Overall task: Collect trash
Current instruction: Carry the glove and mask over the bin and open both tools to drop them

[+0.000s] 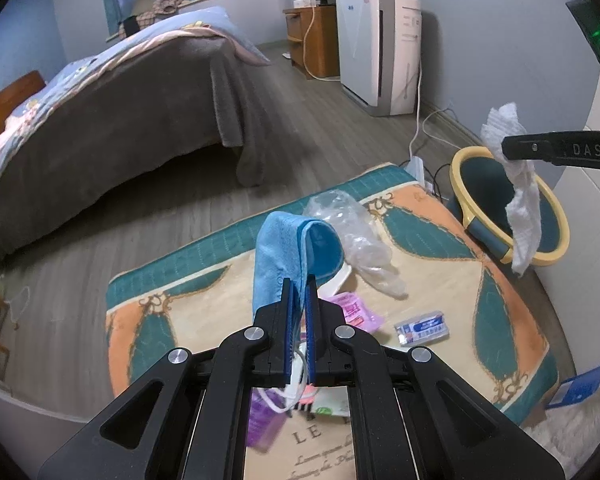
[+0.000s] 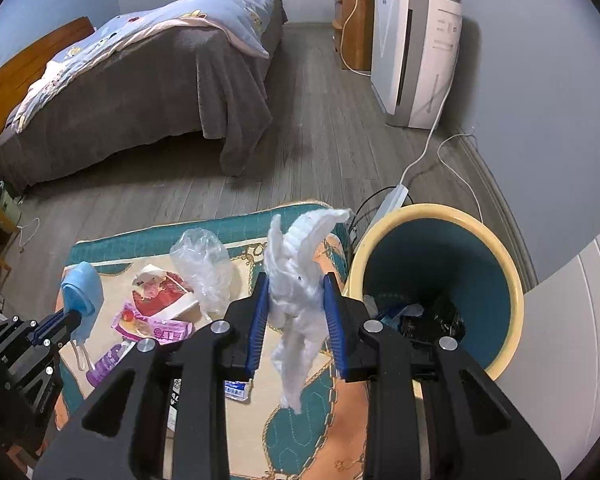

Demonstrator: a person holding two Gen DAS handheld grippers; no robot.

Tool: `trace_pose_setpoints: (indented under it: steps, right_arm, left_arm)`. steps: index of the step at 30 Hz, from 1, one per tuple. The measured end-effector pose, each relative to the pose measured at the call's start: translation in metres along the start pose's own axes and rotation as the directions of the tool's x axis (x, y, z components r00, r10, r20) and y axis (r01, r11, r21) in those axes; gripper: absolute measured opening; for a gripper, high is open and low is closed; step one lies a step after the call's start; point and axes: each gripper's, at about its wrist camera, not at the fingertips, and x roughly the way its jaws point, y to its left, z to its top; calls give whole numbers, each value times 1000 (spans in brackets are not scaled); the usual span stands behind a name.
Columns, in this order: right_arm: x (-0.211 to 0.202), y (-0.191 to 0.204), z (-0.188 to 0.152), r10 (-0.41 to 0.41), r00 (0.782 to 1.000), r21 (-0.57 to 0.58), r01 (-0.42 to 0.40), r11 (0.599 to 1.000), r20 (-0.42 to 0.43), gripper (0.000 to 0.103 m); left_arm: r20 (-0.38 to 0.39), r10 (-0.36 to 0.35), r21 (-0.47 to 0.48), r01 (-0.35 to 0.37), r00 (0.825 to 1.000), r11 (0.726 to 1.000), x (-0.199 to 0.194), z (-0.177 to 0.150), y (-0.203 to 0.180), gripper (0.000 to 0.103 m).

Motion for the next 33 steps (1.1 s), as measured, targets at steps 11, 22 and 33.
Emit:
trace_pose_setpoints:
  steps: [11,22,33]
  right_arm:
    - [12,-30,4,-54,998,-4,54,999,9,27]
    - [17,-74,12,-87,996,55,86,995,22,27]
    - [23,-143,13,-92,996,232,90,968,-1,27]
  left_arm:
    - [-27,-42,26,43,999,999,19,9,-40,6]
    - [-22,-109,65,110,994,992,30,39,-93,6]
    - [-23,-178,135,180,984,974,45,67,-149,6]
